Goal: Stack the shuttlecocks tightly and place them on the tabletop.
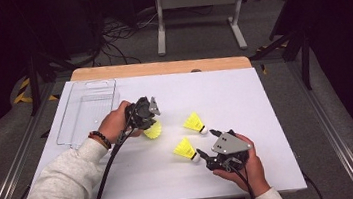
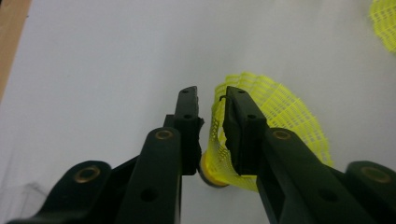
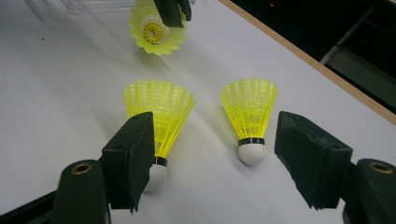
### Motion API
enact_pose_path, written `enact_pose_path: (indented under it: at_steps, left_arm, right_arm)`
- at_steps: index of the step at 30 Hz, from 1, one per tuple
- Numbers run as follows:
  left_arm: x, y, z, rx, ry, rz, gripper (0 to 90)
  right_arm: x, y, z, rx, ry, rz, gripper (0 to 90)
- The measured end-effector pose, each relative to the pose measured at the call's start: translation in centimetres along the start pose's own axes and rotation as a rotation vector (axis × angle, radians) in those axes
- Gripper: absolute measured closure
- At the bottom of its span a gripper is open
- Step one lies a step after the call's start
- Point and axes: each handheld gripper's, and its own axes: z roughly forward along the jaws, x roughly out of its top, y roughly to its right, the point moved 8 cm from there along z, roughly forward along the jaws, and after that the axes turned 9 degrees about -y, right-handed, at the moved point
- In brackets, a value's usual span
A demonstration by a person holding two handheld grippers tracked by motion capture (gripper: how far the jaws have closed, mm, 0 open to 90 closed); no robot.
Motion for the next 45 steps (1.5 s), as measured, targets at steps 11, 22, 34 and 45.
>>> enact_pose_path:
  at_steps: [11,22,34,45]
  left_arm:
    - [1.8,0.5,1.1,-0.022,-0.01,0.005,73.8]
    - [2.0,0.4,0.6,-0.036,0.044,-0.023,63.4]
    - [1.7,-0.2,-1.9,-0.022,0.172,-0.064,48.2]
    - [0.3,-0.2,-5.6,0.0,0.349,-0.1,40.5]
  right_arm:
    - [-0.2,-0.4,0.1,0.008,-0.014,-0.016,29.1]
    - [-0.1,-0.4,0.1,0.009,-0.012,-0.013,28.1]
    - [0.0,-0.2,-0.1,0.009,-0.001,-0.002,26.2]
    - [0.1,-0.2,0.0,0.01,0.006,0.005,25.7]
